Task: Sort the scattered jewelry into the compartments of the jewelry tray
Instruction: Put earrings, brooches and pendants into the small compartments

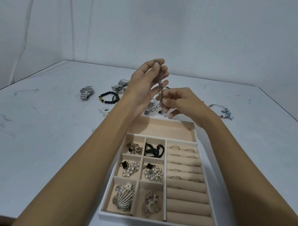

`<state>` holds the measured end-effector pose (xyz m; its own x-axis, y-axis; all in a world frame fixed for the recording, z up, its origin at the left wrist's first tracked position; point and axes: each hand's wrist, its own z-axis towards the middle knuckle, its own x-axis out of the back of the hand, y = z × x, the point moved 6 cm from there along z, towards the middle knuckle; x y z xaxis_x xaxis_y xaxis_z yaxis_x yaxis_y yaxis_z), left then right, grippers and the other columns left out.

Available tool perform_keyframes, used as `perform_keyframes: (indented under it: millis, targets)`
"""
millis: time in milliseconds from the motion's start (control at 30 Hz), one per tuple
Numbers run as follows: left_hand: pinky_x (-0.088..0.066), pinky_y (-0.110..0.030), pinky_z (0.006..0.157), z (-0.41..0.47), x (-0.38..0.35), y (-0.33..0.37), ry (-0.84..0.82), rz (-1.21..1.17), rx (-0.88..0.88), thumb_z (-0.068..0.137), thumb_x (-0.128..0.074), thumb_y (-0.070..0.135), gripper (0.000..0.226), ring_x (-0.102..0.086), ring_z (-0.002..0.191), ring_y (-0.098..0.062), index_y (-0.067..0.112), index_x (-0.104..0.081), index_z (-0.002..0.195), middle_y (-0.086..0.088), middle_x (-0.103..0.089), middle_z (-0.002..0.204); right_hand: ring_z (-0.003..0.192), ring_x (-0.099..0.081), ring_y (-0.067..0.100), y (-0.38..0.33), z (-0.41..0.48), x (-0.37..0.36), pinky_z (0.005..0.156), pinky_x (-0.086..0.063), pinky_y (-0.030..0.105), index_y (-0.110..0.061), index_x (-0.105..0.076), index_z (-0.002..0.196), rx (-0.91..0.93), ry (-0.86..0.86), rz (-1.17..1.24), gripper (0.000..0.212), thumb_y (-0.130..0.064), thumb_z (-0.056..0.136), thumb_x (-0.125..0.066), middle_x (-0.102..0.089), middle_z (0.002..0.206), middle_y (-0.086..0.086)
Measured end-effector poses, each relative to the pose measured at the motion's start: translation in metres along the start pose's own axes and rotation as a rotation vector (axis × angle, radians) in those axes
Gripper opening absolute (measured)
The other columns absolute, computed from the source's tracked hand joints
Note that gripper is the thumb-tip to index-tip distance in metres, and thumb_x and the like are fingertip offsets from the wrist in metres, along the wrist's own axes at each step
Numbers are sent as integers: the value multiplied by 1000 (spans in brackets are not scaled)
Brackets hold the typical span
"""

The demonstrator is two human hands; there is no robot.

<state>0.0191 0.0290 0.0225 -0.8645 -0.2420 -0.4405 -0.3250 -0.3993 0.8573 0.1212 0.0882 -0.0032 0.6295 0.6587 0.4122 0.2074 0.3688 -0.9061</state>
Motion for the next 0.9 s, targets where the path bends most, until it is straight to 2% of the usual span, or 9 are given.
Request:
perform_keyframes:
  millis: [100, 200, 333, 400, 500, 600, 667, 800, 900]
  targets:
    - [-49, -36, 93, 0, 1, 2, 8, 19, -16, 100, -45, 17, 14, -60, 84, -11, 17, -59, 100, 4, -62, 85, 63, -58, 13, -4, -1, 6, 53, -53, 21, -4, -66, 104, 6, 61, -47, 20, 2, 93, -51, -61, 83, 10]
    - [-50, -35, 89, -1, 1, 4, 9, 36, -25, 100, -45, 19, 13, -59, 84, -10, 18, -59, 100, 5, -61, 87, 60, -56, 13, -6, -2, 13, 52, -50, 22, -10, -67, 107, 12, 99, -56, 24, 0, 93, -50, -59, 79, 6]
    - [-49, -28, 78, -2, 1, 4, 13, 90, -29, 100, -47, 19, 14, -57, 82, -9, 20, -60, 99, 5, -61, 89, 61, -56, 16, -8, -1, 20, 50, -49, 24, -9, -66, 107, 22, 161, -12, 22, -2, 93, -51, -59, 79, 6]
    - [-48, -26, 76, -3, 1, 3, 24, 145, -28, 99, -48, 20, 14, -55, 82, -9, 23, -62, 98, 6, -61, 92, 59, -59, 15, -8, -1, 25, 50, -53, 25, -4, -65, 104, 44, 234, 63, 17, 0, 92, -54, -59, 77, 7]
    - [-48, -29, 80, -4, 2, 2, 34, 194, -7, 99, -49, 23, 14, -52, 88, -11, 25, -63, 96, 6, -59, 98, 61, -65, 15, -8, -1, 28, 59, -58, 26, 1, -63, 99, 80, 330, 243, 12, 4, 88, -60, -60, 74, 10]
    - [-48, -30, 79, -4, 3, -1, 45, 246, 53, 99, -49, 23, 14, -54, 91, -15, 27, -62, 94, 4, -60, 105, 68, -68, 16, -13, -2, 24, 66, -58, 26, 2, -63, 94, 147, 339, 389, 11, 7, 84, -65, -63, 78, 12]
    - [-50, -32, 80, -4, 3, -6, 35, 250, 98, 99, -49, 20, 15, -58, 85, -16, 24, -61, 92, 1, -62, 100, 69, -67, 14, -20, -3, 21, 66, -58, 24, -2, -64, 88, 215, 332, 424, 12, 9, 81, -66, -65, 79, 11]
    - [-56, -33, 83, -3, 5, -10, 74, 211, 76, 98, -50, 11, 14, -61, 74, -18, 13, -62, 92, -6, -65, 83, 57, -59, 0, -30, -5, 21, 55, -45, 12, -5, -67, 85, 290, 422, 157, 14, 2, 75, -74, -69, 79, 3]
    - [-56, -29, 81, -2, 9, -7, 124, 154, 45, 98, -48, 8, 15, -62, 74, -17, 10, -62, 92, -8, -64, 83, 59, -56, 3, -24, -3, 28, 55, -41, 11, -8, -70, 91, 254, 474, 108, 17, -11, 76, -78, -71, 86, 0]
